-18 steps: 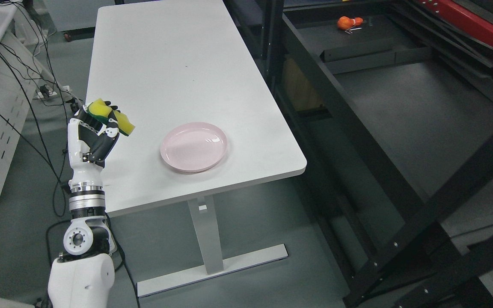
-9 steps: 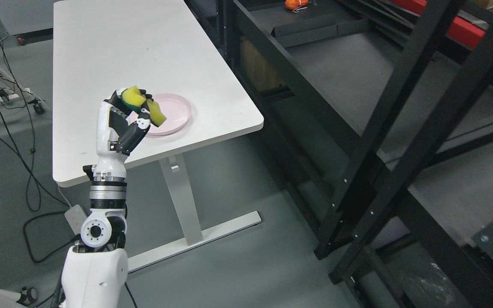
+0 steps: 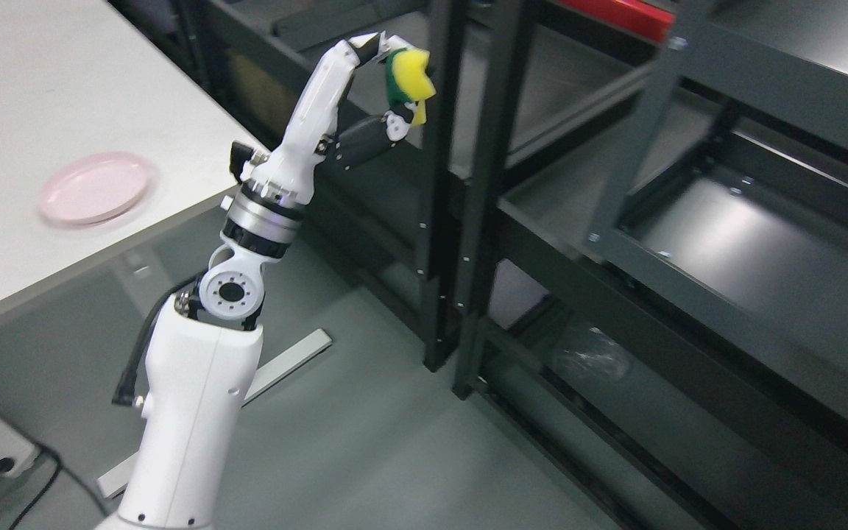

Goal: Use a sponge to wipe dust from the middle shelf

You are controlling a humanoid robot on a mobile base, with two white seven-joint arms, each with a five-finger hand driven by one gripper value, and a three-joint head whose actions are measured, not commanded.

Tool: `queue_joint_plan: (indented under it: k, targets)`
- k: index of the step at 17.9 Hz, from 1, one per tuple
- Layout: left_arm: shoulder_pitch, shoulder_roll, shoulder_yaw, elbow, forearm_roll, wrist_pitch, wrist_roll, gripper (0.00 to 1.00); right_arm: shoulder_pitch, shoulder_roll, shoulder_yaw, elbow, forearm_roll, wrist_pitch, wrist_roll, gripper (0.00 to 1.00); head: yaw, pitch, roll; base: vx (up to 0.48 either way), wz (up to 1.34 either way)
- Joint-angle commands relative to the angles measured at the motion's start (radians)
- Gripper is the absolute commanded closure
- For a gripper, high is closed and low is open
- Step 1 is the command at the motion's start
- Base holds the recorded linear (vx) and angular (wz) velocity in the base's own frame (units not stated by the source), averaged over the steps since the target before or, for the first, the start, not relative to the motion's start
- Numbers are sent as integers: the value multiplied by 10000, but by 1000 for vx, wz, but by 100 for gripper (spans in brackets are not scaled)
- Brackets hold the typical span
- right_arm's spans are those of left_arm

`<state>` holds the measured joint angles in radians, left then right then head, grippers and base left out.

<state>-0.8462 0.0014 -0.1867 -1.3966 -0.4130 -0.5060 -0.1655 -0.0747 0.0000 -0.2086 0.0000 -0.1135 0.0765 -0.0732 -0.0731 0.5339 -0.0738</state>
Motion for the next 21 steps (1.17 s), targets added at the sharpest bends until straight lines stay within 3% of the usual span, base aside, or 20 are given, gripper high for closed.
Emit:
queue_joint_plan:
  k: [1,5,8,10,13,16,19,21]
  targets:
    - [-3299,160,-3466,-55,-2480,-247,-17,100,-5,-174,0,-175,0,2,-5,0,0,0,0,-235,-1013]
    - [-5294,160,-5002,450,-2497,-324,-17,100,-5,-174,0,-175,0,2,-5,0,0,0,0,-158,-1196]
    - [-5513,160,-5954,865,-2710,-324,-17,100,-5,-174,0,-175,0,2,-5,0,0,0,0,-60,-1082]
    - [-5421,160,-5911,1141,-2941,-339,-1,100,-5,-174,0,-175,0,2,-5,0,0,-2,0,-22,-851]
    - [-4933,160,-4933,1142,-3307,-446,-17,100,-5,-174,0,-175,0,2,-5,0,0,-2,0,1,-637]
    - [-3616,160,-3431,1036,-4487,-1531,-184,100,-5,-174,0,-175,0,2,-5,0,0,-3,0,6,-273]
    - [-2891,160,-2400,790,-4675,-2194,-247,100,-5,-174,15,-175,0,2,-5,0,0,-3,0,13,61]
    - [-2691,566,-1422,774,-4659,-2546,-262,100,10,-174,0,-175,0,2,-5,0,0,-3,0,15,98]
